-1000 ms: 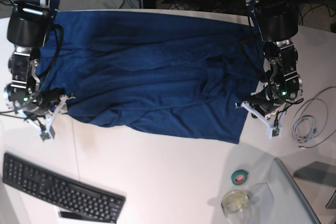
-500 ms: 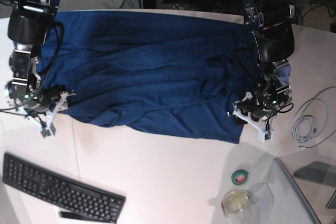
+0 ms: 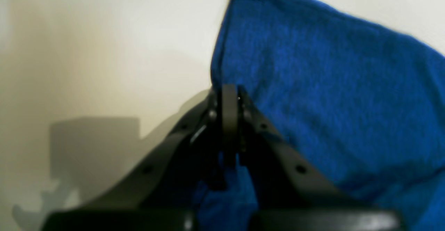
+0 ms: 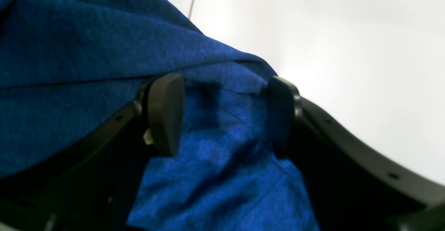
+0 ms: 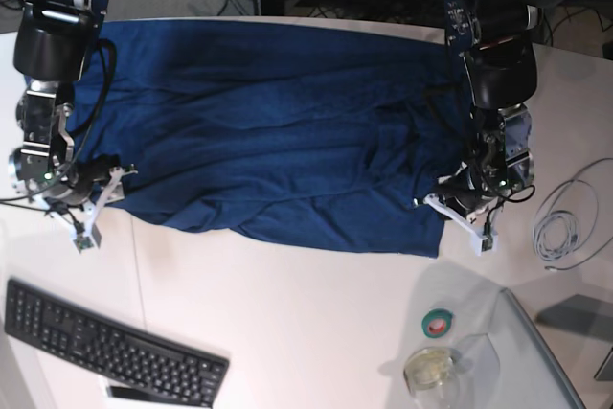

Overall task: Layout the t-shirt on the table in an organized manner, then fold the t-shirt properly
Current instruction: 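Lift the grasped shirt edge with both grippers and fold it over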

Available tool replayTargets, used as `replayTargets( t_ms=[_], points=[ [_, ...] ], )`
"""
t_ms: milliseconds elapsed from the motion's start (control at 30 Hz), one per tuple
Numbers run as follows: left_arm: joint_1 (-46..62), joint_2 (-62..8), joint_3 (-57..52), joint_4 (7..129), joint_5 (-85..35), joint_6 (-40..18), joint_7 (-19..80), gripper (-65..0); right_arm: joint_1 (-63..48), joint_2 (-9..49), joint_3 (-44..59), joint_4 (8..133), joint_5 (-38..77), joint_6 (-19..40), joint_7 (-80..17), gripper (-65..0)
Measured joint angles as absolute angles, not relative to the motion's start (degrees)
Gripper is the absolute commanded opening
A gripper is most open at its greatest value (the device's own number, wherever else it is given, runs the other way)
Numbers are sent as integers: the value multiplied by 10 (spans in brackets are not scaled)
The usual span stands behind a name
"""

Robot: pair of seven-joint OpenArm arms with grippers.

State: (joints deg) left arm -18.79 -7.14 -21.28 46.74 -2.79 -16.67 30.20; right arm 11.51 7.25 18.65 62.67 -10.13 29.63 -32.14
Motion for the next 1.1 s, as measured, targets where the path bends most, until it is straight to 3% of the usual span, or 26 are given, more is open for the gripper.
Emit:
replayTargets(
  t_ms=[333, 767, 933, 1000, 1100],
  points=[
    [-110, -53, -213, 676, -18, -165, 420, -650, 115, 73, 187, 627, -101, 296, -321, -294],
    [-81, -53, -219, 692, -20, -165, 438, -650, 115, 72, 185, 627, -101, 296, -321, -294],
    [-72, -51, -219, 722, -20, -165, 441, -411, 115, 72, 185, 627, -101, 296, -321, -294],
    [-65, -51, -220, 754, -20, -165, 455, -365, 115, 72, 185, 627, -101, 296, -321, -294],
    [-68, -53, -221, 777, -20, -165, 458, -352, 115, 72, 185, 627, -101, 296, -321, -294]
  ],
)
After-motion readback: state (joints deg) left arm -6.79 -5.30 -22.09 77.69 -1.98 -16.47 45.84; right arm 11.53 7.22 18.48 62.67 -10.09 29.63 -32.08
